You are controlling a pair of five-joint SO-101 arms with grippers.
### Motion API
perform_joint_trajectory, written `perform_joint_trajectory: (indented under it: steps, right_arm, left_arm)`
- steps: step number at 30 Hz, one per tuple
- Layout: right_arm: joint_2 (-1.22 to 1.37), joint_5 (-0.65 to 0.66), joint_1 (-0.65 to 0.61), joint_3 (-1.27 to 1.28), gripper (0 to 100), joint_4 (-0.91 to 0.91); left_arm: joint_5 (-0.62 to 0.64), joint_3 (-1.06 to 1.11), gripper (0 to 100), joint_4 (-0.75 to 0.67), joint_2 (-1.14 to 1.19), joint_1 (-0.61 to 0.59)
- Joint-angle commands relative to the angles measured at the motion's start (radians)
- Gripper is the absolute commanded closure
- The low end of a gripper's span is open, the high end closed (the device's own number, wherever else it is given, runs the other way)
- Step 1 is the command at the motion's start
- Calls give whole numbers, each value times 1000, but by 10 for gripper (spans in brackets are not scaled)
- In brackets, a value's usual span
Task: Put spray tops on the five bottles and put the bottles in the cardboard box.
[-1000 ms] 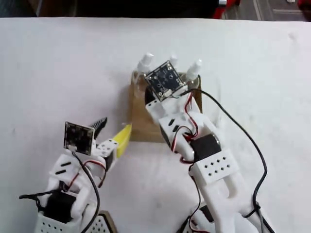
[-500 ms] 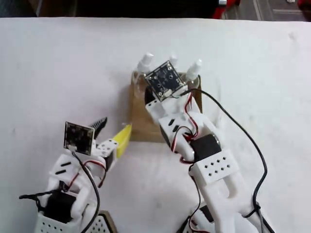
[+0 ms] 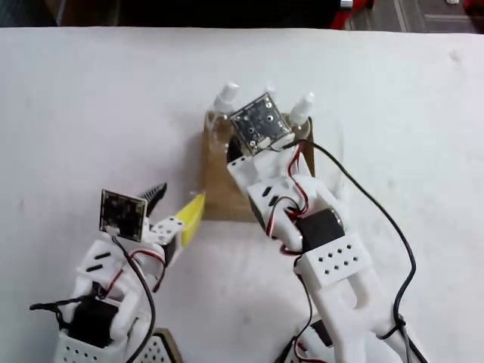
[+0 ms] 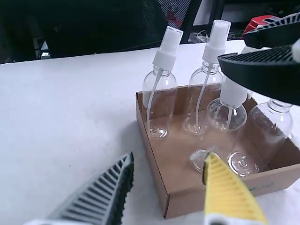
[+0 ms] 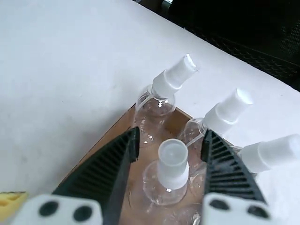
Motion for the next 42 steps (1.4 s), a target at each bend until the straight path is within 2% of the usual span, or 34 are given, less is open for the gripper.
perform_joint_trajectory:
  steps: [1, 9, 18, 20, 22, 27, 36, 39, 42]
  right_arm:
    - [-19, -9, 16, -25, 811, 2]
    - [-191, -17, 185, -170, 811, 165]
    - [-232, -8, 631, -203, 811, 306]
    - [-232, -2, 702, -175, 811, 321]
    - [-232, 58, 746, -130, 811, 323]
    - [-156, 144, 788, -34, 811, 315]
    - [323, 157, 782, -138, 811, 374]
    - [378, 258, 769, -163, 811, 398]
    - [380, 282, 757, -164, 811, 394]
  left_arm:
    - [6, -3, 775, -26, -10, -2]
    - [6, -2, 775, -26, -10, -2]
    - [6, -2, 775, -26, -10, -2]
    - [5, -2, 775, -26, -10, -2]
    - [5, -2, 775, -26, -10, -2]
    - [6, -2, 775, -26, -10, -2]
    - [6, -2, 775, -26, -10, -8]
    - [5, -2, 775, -26, -10, -7]
    - [5, -2, 775, -26, -10, -7]
